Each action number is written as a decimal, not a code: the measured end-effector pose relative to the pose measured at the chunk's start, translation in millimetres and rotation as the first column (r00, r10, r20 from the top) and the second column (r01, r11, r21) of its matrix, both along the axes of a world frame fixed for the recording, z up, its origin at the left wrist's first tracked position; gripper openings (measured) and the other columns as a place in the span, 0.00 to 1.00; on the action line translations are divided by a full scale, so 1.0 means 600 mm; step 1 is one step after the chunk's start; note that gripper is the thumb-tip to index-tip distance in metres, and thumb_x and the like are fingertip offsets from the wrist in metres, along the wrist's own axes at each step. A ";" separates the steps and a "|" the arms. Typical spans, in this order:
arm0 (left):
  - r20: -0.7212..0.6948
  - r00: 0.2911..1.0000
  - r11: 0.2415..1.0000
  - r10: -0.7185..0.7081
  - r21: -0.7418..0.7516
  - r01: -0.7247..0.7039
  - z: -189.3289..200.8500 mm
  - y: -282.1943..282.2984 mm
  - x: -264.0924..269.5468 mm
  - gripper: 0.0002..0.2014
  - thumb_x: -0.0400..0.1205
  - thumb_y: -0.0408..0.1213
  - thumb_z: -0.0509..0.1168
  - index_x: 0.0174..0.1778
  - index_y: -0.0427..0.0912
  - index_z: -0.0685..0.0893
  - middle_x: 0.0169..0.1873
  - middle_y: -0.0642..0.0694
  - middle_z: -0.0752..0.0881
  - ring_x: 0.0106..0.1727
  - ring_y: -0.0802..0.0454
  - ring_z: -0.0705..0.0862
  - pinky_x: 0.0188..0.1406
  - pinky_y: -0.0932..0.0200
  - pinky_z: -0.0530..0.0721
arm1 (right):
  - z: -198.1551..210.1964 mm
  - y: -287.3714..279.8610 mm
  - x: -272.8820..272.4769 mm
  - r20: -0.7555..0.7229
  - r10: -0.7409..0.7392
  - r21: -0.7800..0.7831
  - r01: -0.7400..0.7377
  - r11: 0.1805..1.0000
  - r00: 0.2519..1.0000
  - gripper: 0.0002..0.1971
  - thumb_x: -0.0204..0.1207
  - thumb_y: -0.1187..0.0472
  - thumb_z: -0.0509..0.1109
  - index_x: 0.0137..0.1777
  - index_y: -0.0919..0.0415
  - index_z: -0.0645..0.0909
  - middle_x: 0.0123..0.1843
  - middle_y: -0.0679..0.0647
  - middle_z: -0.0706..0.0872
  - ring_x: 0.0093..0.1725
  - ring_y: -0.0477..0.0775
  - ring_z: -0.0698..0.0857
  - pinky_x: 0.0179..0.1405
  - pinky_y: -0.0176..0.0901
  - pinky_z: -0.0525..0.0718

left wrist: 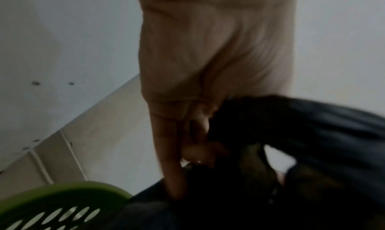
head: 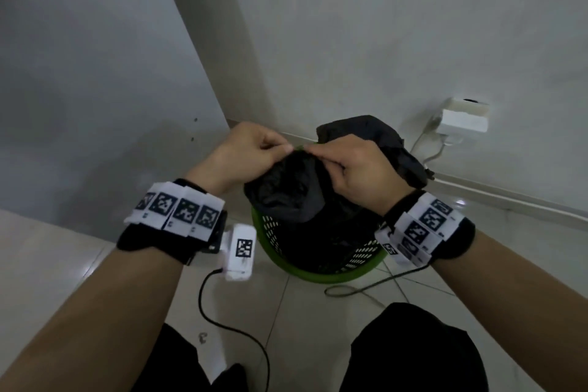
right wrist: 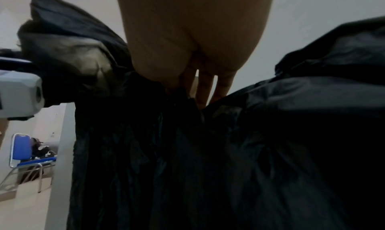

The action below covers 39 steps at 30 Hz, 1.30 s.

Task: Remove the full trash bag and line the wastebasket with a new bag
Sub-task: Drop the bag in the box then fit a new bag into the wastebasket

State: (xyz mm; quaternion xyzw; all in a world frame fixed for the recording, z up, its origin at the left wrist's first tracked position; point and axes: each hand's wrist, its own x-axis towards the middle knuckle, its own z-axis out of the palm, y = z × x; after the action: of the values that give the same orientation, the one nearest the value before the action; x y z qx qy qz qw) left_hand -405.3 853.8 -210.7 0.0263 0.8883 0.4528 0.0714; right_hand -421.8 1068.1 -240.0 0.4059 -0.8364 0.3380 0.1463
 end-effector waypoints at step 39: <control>0.414 0.895 0.986 0.165 -0.040 -0.163 -0.136 -0.219 0.026 0.09 0.83 0.42 0.68 0.43 0.45 0.91 0.39 0.45 0.92 0.42 0.47 0.89 0.40 0.61 0.84 | -0.009 0.294 0.034 0.619 -0.517 0.293 0.436 0.851 0.592 0.16 0.77 0.65 0.75 0.57 0.42 0.83 0.57 0.44 0.90 0.51 0.45 0.88 0.55 0.37 0.84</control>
State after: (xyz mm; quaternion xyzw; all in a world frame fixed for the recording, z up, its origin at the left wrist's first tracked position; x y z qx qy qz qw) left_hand -389.9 722.3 -292.3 -0.1457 0.8527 0.4507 0.2202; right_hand -401.1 1244.3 -245.6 0.0227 -0.9253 0.3633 -0.1063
